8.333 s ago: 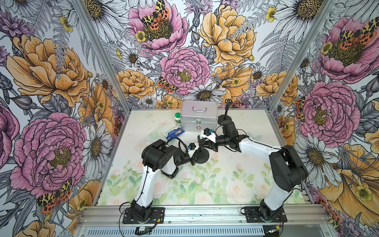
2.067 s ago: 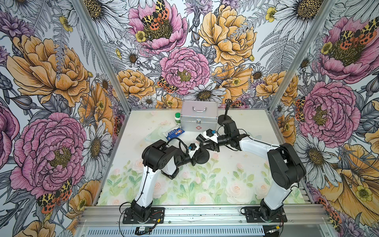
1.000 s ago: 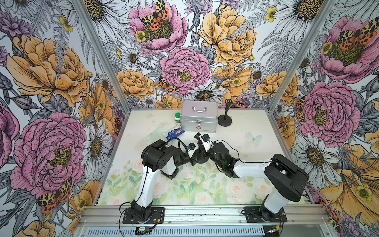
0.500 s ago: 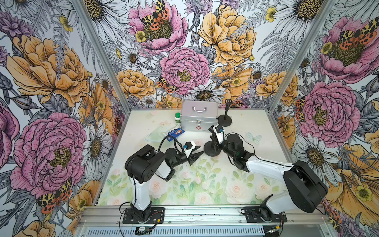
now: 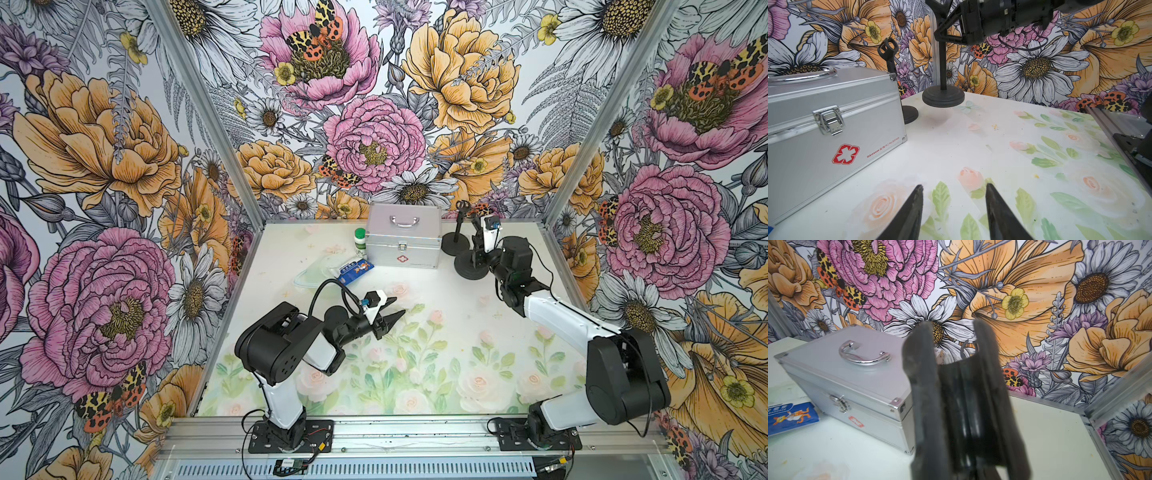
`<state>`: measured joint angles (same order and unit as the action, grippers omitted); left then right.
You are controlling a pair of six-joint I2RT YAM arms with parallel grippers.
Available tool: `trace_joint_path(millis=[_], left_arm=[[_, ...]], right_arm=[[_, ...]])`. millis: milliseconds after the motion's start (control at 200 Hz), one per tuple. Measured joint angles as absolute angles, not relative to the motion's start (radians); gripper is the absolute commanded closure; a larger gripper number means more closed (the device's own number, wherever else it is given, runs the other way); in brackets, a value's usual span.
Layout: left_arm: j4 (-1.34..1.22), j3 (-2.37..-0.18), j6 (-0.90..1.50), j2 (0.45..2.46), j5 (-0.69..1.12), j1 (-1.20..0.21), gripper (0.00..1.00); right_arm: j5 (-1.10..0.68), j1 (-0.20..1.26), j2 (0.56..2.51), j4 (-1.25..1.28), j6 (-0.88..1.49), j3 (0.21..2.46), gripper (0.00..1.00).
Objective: Assemble a microphone stand
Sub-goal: Place the microphone stand at the corner of the board.
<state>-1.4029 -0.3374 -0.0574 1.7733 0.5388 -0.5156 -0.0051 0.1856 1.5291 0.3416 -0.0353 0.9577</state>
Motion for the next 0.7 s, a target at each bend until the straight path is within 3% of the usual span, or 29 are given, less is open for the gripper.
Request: trace_joint_path(millis=[450, 570, 610, 655, 700], left_arm=[[-1.402, -0.331, -0.061, 1.773, 0.538, -0.476, 0.42], [-1.402, -0.331, -0.061, 1.773, 0.539, -0.472, 0.21], [-1.403, -0.331, -0.060, 1.773, 0.540, -0.472, 0.02], [-1.403, -0.331, -0.054, 1.773, 0.544, -0.471, 0.01], [-1.402, -0.331, -0.051, 1.773, 0.543, -0.470, 0.01]], right_arm=[[-0.057, -0.014, 2.007, 0.356, -0.089, 1.391, 1.00], [-0.070, -0.024, 2.070, 0.379, -0.100, 1.431, 1.00], [-0.077, -0.026, 2.083, 0.384, -0.099, 1.434, 1.00], [-0.079, -0.026, 2.097, 0.386, -0.099, 1.434, 1.00], [-0.080, -0.026, 2.109, 0.385, -0.098, 1.433, 0.89]])
